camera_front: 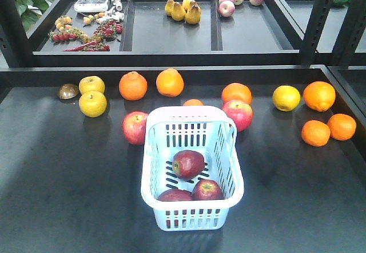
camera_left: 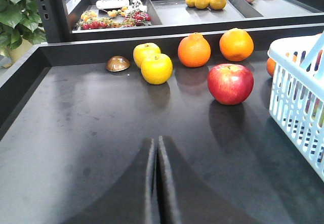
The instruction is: Pick three apples into basket with both arms
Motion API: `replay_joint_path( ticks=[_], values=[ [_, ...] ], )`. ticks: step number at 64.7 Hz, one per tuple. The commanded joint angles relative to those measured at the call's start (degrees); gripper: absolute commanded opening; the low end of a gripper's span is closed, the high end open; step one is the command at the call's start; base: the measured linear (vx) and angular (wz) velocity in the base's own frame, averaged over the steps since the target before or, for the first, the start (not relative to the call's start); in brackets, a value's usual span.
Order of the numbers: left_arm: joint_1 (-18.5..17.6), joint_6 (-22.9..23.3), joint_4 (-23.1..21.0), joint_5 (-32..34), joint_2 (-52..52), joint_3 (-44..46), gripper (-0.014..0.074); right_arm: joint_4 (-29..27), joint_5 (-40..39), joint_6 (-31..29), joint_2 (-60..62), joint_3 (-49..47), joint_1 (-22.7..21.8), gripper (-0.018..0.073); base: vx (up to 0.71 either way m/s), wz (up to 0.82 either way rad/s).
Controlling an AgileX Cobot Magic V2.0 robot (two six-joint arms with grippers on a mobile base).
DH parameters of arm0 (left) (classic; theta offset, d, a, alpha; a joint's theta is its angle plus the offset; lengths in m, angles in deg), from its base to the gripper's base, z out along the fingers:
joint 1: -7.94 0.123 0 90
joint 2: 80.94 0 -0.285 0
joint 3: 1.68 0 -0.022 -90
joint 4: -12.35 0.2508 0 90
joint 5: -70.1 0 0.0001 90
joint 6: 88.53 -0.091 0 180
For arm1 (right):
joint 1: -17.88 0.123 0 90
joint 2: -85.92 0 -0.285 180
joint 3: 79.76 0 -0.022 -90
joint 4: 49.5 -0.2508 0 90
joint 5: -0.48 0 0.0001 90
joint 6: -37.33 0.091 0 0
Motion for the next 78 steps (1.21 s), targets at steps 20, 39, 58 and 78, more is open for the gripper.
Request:
replay_joint_path(
  ticks=[20, 39, 58, 78],
  values=[
    [0.05, 0.15, -0.17, 4.09, 1.25, -1.07, -0.0007, 0.44, -4.13, -0.15, 0.51, 0.81, -0.34, -0.0004, 0.00, 0.00],
    [0.05, 0.15, -0.17, 4.09, 1.25, -1.07, -0.0007, 0.44, -4.13, -0.15, 0.51, 0.81, -0.34, -0.0004, 0.00, 0.00],
    [0.05, 0.15, -0.17, 4.09, 1.25, -1.07, -0.0007, 0.44, -4.31, -0.15, 0.51, 0.81, -0.34, -0.0004, 0.00, 0.00],
    [0.05, 0.15, -0.17, 4.09, 1.25, -1.07, -0.0007, 0.44, -4.31, -0.15, 0.51, 0.81, -0.34, -0.0004, 0.00, 0.00]
  ],
)
